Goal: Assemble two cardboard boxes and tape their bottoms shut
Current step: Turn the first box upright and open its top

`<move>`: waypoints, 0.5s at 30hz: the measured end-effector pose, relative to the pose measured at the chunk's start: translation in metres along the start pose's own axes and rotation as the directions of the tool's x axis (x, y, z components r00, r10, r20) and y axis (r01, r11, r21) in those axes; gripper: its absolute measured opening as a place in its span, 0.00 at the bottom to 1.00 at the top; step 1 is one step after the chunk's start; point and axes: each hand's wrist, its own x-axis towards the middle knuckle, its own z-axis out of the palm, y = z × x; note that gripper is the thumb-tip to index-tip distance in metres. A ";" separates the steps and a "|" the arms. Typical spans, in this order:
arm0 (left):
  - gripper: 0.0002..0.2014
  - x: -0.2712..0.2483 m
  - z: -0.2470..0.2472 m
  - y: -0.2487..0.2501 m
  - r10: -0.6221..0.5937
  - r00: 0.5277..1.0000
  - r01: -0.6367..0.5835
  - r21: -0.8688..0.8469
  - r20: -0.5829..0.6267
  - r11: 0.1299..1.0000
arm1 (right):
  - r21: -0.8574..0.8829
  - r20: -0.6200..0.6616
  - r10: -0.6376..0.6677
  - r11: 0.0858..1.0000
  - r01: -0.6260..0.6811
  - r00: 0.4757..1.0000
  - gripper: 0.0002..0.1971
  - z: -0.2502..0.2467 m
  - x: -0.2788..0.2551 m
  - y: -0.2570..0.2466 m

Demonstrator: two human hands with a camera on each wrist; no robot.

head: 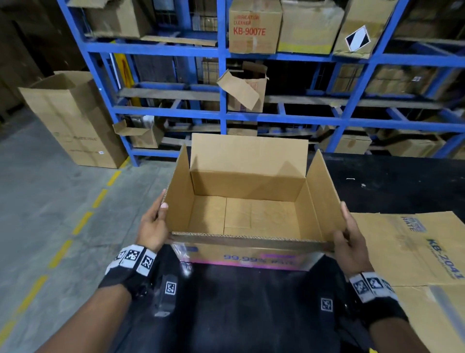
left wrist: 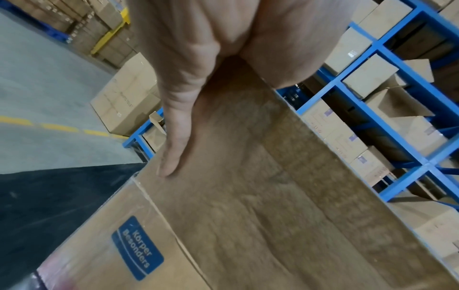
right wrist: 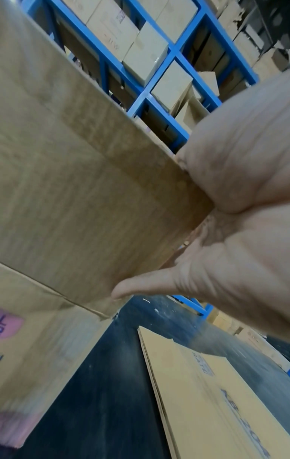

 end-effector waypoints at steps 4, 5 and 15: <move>0.18 0.055 0.022 0.019 -0.005 1.000 0.006 0.047 -0.014 0.999 | -0.050 -0.003 0.015 0.999 -0.015 1.000 0.37 0.021 0.061 -0.016; 0.19 0.071 0.030 0.023 -0.013 1.000 0.014 0.052 -0.027 0.999 | -0.058 -0.009 0.000 0.998 -0.001 1.000 0.38 0.025 0.078 -0.018; 0.21 0.174 0.081 0.053 -0.227 0.974 0.228 0.043 -0.026 0.973 | -0.049 -0.049 -0.005 0.999 0.003 0.999 0.37 0.053 0.196 -0.025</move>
